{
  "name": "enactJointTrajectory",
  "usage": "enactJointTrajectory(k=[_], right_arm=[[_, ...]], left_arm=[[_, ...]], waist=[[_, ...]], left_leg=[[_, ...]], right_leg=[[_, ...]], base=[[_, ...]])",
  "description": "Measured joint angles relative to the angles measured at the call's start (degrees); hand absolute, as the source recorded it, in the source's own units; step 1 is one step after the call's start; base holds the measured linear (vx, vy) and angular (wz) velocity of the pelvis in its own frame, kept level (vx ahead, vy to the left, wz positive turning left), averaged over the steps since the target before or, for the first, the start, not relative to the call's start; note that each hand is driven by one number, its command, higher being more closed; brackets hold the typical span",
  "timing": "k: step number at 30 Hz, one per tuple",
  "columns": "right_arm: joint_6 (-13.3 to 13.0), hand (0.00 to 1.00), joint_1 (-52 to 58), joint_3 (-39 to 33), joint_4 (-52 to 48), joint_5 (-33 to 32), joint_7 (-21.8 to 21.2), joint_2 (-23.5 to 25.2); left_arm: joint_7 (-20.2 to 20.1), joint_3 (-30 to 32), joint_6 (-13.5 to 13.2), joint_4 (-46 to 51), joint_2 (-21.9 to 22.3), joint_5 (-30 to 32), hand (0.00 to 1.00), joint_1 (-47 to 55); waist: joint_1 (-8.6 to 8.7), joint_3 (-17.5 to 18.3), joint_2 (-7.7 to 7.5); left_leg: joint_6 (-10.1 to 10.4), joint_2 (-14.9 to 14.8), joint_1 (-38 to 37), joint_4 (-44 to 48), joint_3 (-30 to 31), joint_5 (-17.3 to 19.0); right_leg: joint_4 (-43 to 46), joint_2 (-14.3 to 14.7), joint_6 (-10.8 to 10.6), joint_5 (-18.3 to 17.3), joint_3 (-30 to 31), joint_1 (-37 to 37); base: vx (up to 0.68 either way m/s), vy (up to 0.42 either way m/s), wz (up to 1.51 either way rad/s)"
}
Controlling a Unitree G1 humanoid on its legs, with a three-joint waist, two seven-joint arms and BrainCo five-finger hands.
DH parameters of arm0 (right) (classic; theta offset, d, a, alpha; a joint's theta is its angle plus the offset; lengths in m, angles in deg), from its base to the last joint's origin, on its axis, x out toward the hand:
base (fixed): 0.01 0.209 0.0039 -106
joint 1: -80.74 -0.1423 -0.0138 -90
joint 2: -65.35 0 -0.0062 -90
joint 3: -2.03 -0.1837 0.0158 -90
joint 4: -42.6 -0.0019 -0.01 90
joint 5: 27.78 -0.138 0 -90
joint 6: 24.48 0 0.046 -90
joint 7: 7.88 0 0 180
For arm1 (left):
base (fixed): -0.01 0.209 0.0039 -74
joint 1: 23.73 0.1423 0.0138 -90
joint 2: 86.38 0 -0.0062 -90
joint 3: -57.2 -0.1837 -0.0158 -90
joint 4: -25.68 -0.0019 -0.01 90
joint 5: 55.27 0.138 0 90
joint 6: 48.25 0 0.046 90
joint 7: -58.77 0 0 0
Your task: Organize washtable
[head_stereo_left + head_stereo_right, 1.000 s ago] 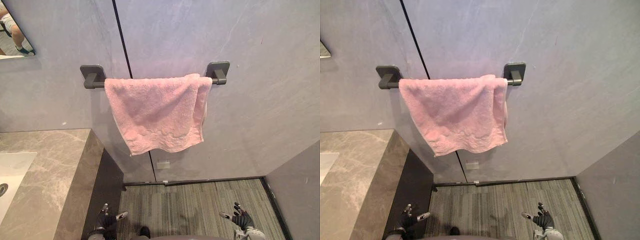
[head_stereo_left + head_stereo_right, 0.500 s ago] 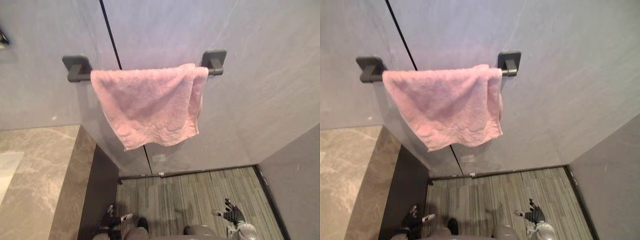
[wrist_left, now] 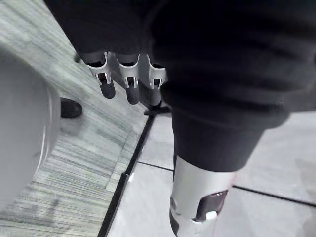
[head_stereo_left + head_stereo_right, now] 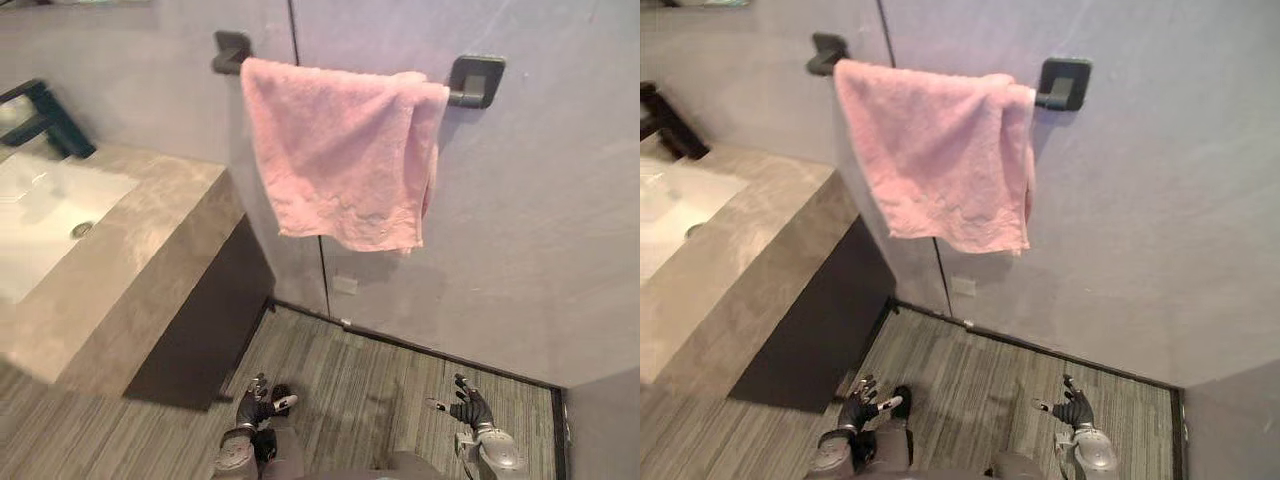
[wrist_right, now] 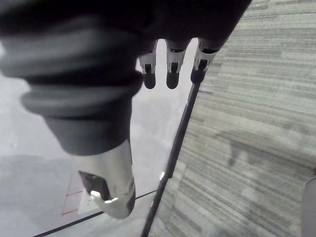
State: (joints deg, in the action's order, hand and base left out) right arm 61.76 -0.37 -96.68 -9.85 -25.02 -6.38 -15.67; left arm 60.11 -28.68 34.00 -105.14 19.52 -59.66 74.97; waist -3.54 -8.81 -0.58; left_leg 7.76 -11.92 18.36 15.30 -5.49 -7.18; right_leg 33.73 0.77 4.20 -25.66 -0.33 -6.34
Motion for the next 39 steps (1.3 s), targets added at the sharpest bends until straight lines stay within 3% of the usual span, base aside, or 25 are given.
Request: enactJointTrajectory(k=[1,3,5,6,8,9,12,20,24,26,28,31,33,34,35,36,37,39], right_arm=[[0.00,0.00,0.01,0.17,-0.09,-0.05,-0.06,0.07],[-0.01,0.00,0.01,0.10,-0.05,-0.46,-0.14,0.08],[-0.02,0.00,-0.01,-0.05,0.62,-0.48,-0.21,0.23],[-0.10,0.00,-0.32,-1.02,2.13,-0.49,-0.20,0.70],[0.00,0.00,-1.28,-3.25,5.67,-0.53,-0.22,1.30],[0.12,0.00,-1.67,-4.20,7.71,-0.53,-0.29,1.77],[0.12,0.00,-1.54,-5.08,10.14,-0.60,-0.20,1.98],[0.26,0.00,-0.87,-4.83,11.73,-0.49,-0.20,2.20],[0.24,0.00,-1.19,-4.75,12.25,-0.63,-0.14,2.03],[0.26,0.00,-2.81,-4.81,13.20,-1.18,0.09,1.73],[0.22,0.00,-3.10,-5.04,13.20,-1.23,1.06,1.47],[0.19,0.00,-4.23,-5.06,13.44,-1.53,2.01,-0.19],[0.06,0.00,-5.59,-5.36,14.25,-1.99,2.24,-2.99],[0.01,0.00,-6.07,-6.21,14.57,-2.19,2.23,-3.39],[0.07,0.00,-7.11,-7.25,15.48,-2.27,2.30,-3.33],[0.07,0.00,-7.51,-7.00,15.42,-2.24,2.18,-2.37],[0.07,0.00,-7.75,-6.98,15.41,-2.22,2.05,-1.67],[0.24,0.00,-8.20,-6.99,16.05,-2.15,1.99,-0.53]], left_arm=[[0.02,0.02,0.03,1.24,-0.65,0.01,0.00,0.02],[0.02,0.02,0.03,2.15,-0.93,-0.08,0.00,0.09],[0.00,0.02,0.03,2.09,-1.08,-0.07,0.00,0.13],[0.00,0.02,0.05,1.94,-1.16,-0.03,0.00,-0.11],[-0.01,-0.07,0.08,0.97,-1.41,0.03,0.00,-1.44],[-0.02,-0.15,0.31,0.43,-2.28,0.46,0.00,-2.33],[0.01,-0.12,0.62,-0.99,-4.59,0.82,0.00,-1.93],[-0.02,0.02,0.65,-5.50,-5.70,2.88,0.00,0.18],[0.04,0.09,0.65,-5.77,-5.73,2.85,0.00,0.20],[0.18,0.07,0.55,-5.46,-5.76,2.82,0.00,-0.12],[0.20,0.08,0.56,-5.30,-5.63,2.62,0.00,-0.33],[0.47,0.63,0.57,-5.21,-5.62,2.07,0.00,-1.13],[1.88,0.69,0.38,-5.24,-5.57,0.99,0.00,-2.36],[2.17,0.69,0.34,-5.35,-5.55,0.53,0.00,-2.39],[2.52,1.20,0.32,-5.72,-5.95,0.39,0.00,-3.40],[2.55,1.22,-0.06,-5.58,-6.98,0.33,0.00,-3.58],[2.49,1.17,-0.09,-5.58,-7.57,0.33,0.00,-3.66],[2.50,1.08,-0.03,-5.75,-8.15,0.37,0.00,-3.46]], waist=[[-0.04,-0.44,-0.92],[0.84,-0.32,-1.14],[1.66,-0.11,-0.72],[2.42,0.40,-0.03],[3.54,0.65,0.32],[3.53,0.94,-0.03],[4.55,2.37,0.40],[4.86,3.20,0.90],[4.99,2.73,0.95],[4.85,1.18,1.34],[5.29,0.41,0.95],[5.97,-0.17,0.67],[5.89,-0.08,2.79],[5.86,-0.10,3.54],[5.65,-0.18,3.13],[5.29,-0.15,1.30],[5.01,-0.23,0.83],[4.10,-0.51,0.57]], left_leg=[[-0.28,0.01,0.43,7.53,-2.08,4.60],[-1.64,-0.44,-0.27,18.72,-3.85,11.78],[-2.46,-1.77,-4.72,21.38,-6.68,16.20],[-2.71,-2.28,-8.87,17.85,-8.92,18.00],[-0.67,-0.75,-13.69,5.01,-11.27,17.27],[-0.03,0.82,-16.12,-2.51,-11.36,14.10],[-1.32,3.38,-19.63,-12.69,-10.38,7.96],[-3.45,5.81,-21.16,-17.71,-9.86,4.80],[-3.66,6.94,-15.02,-13.74,-5.25,4.70],[-4.99,7.18,-12.43,-13.17,-4.11,4.67],[-6.05,5.92,-11.62,-12.17,-9.74,5.42],[-6.34,1.95,-11.20,-10.89,-22.65,5.61],[-6.25,-2.03,-11.33,-10.87,-29.93,5.52],[-4.97,-2.63,-11.44,-11.09,-30.39,4.43],[-5.92,-0.63,-10.95,-10.18,-30.04,2.35],[-7.63,1.49,-8.35,-6.46,-28.54,4.99],[-8.29,1.66,-6.33,-2.51,-27.48,7.36],[-10.52,0.73,-0.82,12.27,-24.85,17.53]], right_leg=[[-0.99,-1.01,0.77,1.18,-2.45,0.01],[-3.44,-2.38,0.91,3.00,-6.22,0.40],[-5.22,-2.83,0.76,4.40,-8.97,1.12],[-5.82,-3.17,0.45,4.79,-10.74,1.15],[-8.19,-3.63,-0.62,6.44,-13.26,1.40],[-11.60,-3.69,-1.22,8.59,-14.00,2.52],[-18.12,-3.66,-2.45,12.70,-14.80,5.01],[-21.22,-4.26,-3.89,16.14,-14.32,5.99],[-20.80,-6.13,-5.28,15.77,-19.28,4.23],[-19.82,-7.99,-4.82,16.25,-23.77,3.93],[-19.86,-10.42,-5.04,16.60,-28.36,4.64],[-19.99,-15.83,-7.03,17.79,-35.15,6.61],[-22.00,-17.67,-10.83,20.03,-39.35,8.60],[-22.30,-17.94,-11.69,20.52,-40.31,9.16],[-22.84,-20.06,-13.51,21.61,-41.52,10.25],[-24.05,-22.17,-14.18,22.79,-41.84,10.73],[-24.49,-22.94,-14.51,23.14,-42.16,11.17],[-24.88,-24.96,-17.11,24.78,-42.04,13.78]], base=[[-0.22,-0.127,0.88],[-0.18,-0.082,0.95],[-0.10,0.007,0.91],[-0.11,0.075,1.13],[-0.12,0.094,0.95],[-0.09,0.085,0.51],[-0.10,0.100,0.25],[-0.14,0.074,0.03],[-0.12,0.042,0.67],[-0.08,0.067,1.06],[-0.02,0.082,1.26],[0.04,0.166,1.34],[0.04,0.312,1.08],[0.08,0.365,0.95],[0.15,0.425,0.88],[0.16,0.413,0.91],[0.18,0.393,0.78],[0.17,0.357,0.62]])
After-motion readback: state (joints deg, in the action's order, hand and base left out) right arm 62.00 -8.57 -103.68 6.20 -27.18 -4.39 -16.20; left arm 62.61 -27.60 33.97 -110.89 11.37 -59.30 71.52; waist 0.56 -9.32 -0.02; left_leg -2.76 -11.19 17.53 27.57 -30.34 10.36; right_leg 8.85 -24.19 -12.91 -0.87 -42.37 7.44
